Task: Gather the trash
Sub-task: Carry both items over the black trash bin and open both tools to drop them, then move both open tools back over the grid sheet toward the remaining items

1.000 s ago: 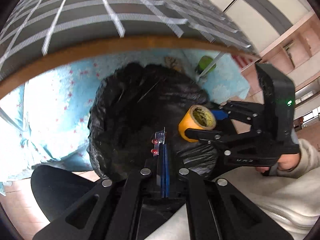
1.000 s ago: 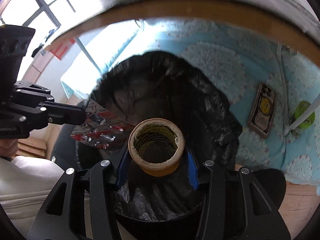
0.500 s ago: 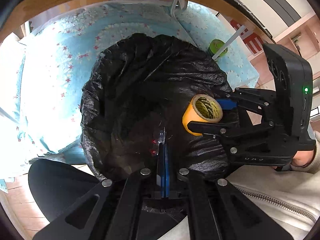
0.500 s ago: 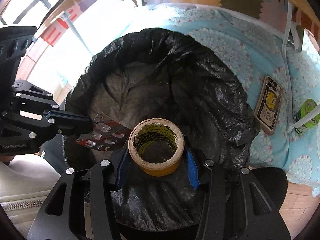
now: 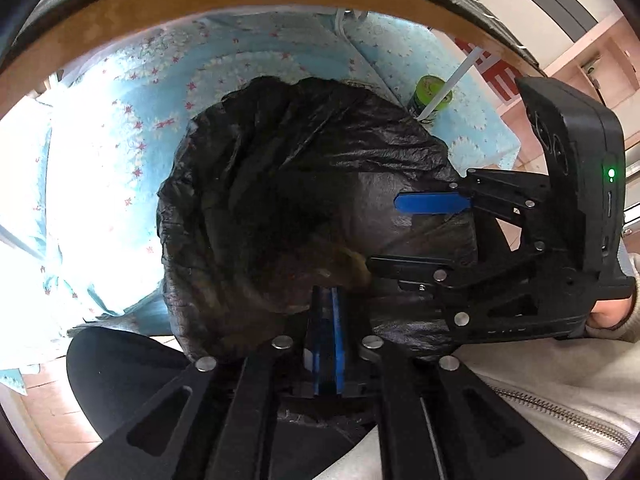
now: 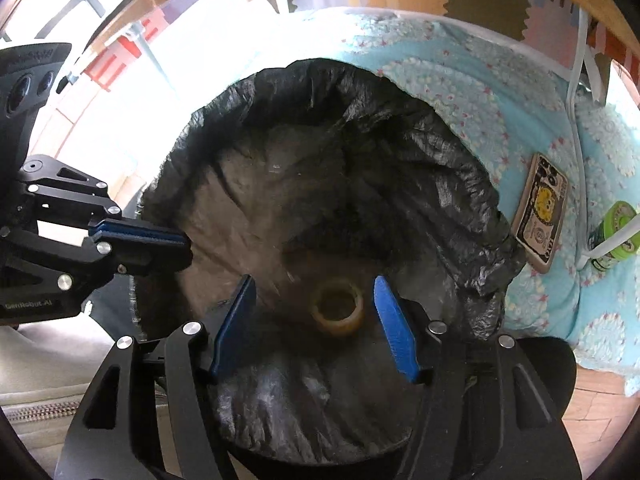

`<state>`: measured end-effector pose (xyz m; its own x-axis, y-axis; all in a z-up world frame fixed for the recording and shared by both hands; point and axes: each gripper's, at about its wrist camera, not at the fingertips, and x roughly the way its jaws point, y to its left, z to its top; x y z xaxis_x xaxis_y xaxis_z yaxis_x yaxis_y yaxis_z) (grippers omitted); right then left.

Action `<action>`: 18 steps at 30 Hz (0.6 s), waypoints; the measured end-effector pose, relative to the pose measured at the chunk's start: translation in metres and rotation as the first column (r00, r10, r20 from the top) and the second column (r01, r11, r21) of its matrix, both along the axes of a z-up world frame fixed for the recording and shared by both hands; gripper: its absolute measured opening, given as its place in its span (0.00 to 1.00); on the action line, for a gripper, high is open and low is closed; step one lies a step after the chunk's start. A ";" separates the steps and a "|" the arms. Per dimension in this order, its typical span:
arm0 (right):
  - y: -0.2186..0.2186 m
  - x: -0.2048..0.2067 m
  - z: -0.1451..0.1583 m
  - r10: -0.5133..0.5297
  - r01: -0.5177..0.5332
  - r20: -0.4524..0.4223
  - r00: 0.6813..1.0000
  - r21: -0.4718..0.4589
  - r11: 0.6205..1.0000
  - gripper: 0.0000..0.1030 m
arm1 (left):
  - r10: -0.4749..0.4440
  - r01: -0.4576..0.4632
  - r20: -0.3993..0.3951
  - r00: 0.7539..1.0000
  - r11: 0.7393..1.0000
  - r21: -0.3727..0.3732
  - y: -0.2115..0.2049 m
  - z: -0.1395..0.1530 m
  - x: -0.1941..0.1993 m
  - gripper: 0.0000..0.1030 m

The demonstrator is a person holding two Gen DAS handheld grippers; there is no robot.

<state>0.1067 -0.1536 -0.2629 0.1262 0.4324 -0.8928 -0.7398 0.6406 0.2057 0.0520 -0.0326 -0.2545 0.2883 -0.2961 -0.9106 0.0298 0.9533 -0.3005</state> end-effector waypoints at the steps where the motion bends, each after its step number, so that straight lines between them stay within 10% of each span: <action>1: 0.000 0.000 0.002 -0.002 0.002 0.003 1.000 0.004 1.000 0.59 | 0.001 -0.001 0.006 1.000 1.000 0.002 0.000 0.002 0.000 0.24; 2: -0.001 0.000 0.004 -0.003 0.003 0.007 1.000 0.010 1.000 0.59 | 0.002 -0.002 0.019 1.000 1.000 0.004 0.000 0.006 -0.001 0.45; 4: -0.003 0.001 0.009 -0.010 0.010 0.016 1.000 0.020 1.000 0.59 | 0.010 -0.010 0.060 0.998 1.000 0.006 0.001 0.016 -0.004 0.56; 18: -0.020 -0.001 0.074 -0.044 0.027 0.135 0.990 0.125 0.992 0.59 | -0.015 -0.003 0.233 0.972 0.997 0.080 0.007 0.078 -0.020 0.56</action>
<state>0.1055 -0.1735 -0.1890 0.2609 0.5303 -0.8067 -0.7438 0.6431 0.1823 0.0325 -0.0255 -0.1763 0.4939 -0.2281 -0.8390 0.0961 0.9734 -0.2081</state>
